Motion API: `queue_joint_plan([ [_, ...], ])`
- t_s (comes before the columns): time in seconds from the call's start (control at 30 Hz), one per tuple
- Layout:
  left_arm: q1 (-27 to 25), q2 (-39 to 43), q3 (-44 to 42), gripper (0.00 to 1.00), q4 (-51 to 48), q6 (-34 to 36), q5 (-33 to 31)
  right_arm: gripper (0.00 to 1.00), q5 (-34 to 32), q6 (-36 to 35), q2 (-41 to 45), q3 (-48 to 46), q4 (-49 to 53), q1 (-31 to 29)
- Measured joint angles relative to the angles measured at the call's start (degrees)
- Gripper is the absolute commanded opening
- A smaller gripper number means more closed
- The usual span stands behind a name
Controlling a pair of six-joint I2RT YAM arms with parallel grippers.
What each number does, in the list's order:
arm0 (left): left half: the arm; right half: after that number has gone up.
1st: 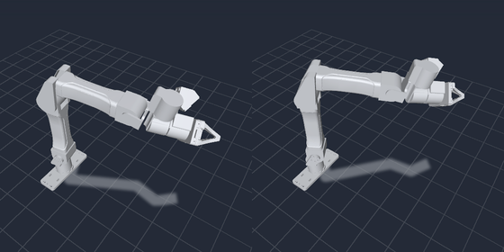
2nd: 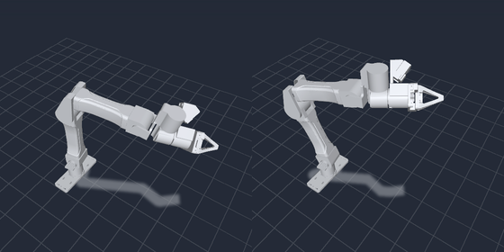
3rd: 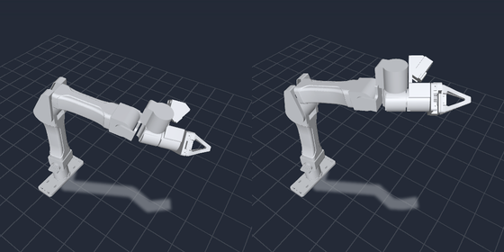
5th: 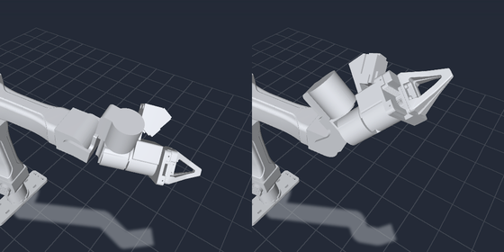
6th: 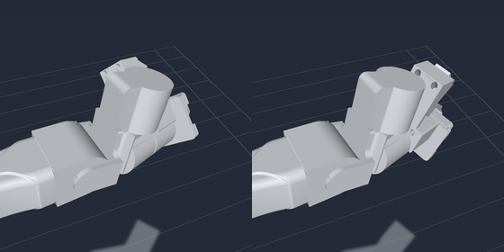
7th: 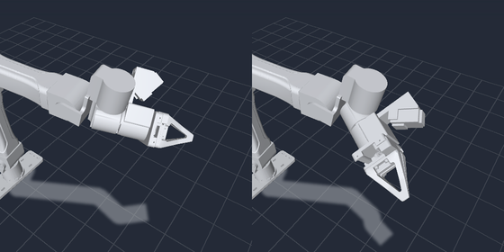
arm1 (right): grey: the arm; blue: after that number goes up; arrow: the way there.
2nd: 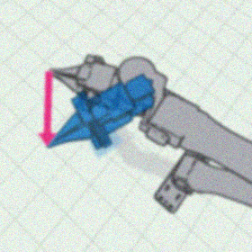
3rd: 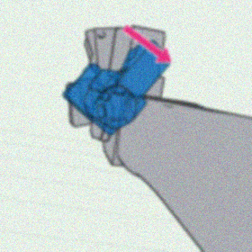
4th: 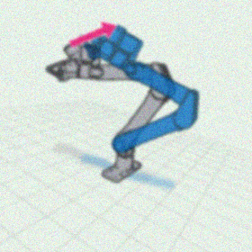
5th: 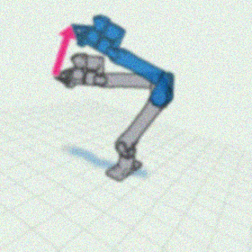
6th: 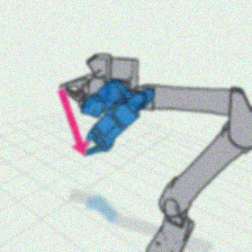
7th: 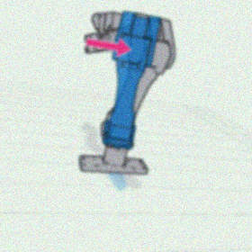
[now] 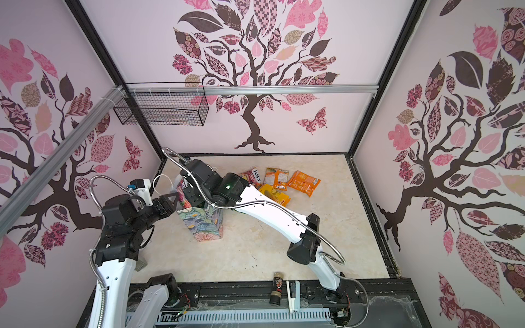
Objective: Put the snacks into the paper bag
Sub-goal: 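Lower the purple Berries bag into the paper bag and open the right gripper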
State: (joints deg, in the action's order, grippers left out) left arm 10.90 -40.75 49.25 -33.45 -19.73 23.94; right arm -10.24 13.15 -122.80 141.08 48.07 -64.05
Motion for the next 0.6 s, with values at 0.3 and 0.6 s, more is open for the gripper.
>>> queue_joint_plan([
  [0.3,0.0,0.0,-0.2,0.55,0.04,0.0,0.17,0.0,2.08,1.92,-2.49,-0.52,1.09,1.42],
  [0.6,0.0,0.5,-0.22,0.56,0.0,0.0,-0.35,0.13,2.58,2.32,-2.56,-0.79,1.27,1.6],
])
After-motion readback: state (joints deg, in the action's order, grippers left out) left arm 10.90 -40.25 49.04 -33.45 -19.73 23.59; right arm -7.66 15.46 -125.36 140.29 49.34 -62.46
